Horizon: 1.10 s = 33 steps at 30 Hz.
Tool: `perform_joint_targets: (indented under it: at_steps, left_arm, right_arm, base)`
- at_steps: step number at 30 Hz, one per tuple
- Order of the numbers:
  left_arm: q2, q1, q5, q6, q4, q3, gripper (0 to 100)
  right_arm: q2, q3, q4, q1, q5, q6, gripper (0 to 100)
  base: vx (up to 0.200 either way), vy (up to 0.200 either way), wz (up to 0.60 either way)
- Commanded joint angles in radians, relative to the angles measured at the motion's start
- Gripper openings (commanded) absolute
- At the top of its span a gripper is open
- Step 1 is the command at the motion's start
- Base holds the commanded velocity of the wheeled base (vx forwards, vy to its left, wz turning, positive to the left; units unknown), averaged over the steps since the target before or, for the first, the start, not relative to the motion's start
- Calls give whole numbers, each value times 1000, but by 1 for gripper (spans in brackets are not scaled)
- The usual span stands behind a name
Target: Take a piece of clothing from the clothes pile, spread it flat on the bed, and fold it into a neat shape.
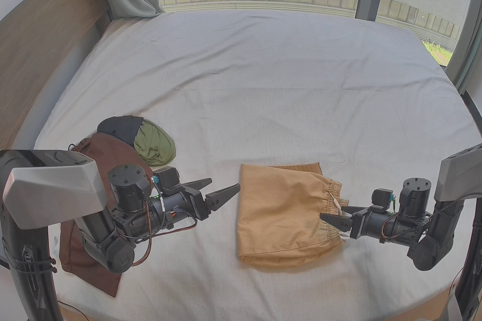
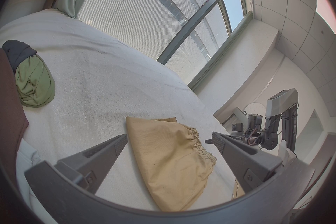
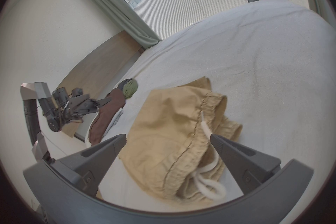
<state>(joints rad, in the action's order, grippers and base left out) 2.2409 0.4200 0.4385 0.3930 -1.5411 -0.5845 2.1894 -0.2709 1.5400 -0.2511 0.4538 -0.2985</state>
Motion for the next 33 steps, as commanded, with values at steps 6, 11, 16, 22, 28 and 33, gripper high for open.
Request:
perform_joint_targets:
  at_steps: [6,11,16,22,28,33]
  left_arm:
    - [5,0,0,0,-2,0,100]
    - [5,0,0,0,-1,0,100]
    - [6,0,0,0,-1,2,100]
    - [6,0,0,0,-2,2,100]
    - [6,0,0,0,-1,2,100]
    - [6,0,0,1,-2,2,100]
  right_arm:
    - [-11,59,-1,-97,8,-4,100]
    - [30,59,0,-117,3,-4,100]
    - [95,58,0,-108,-4,1,100]
    - [145,56,0,-103,-43,2,100]
    - [150,55,0,-105,-43,2,100]
    - [138,58,0,-105,-40,1,100]
  base:
    - [0,0,0]
    - [0,0,0]
    - [0,0,0]
    - [0,0,0]
    - [0,0,0]
    - [0,0,0]
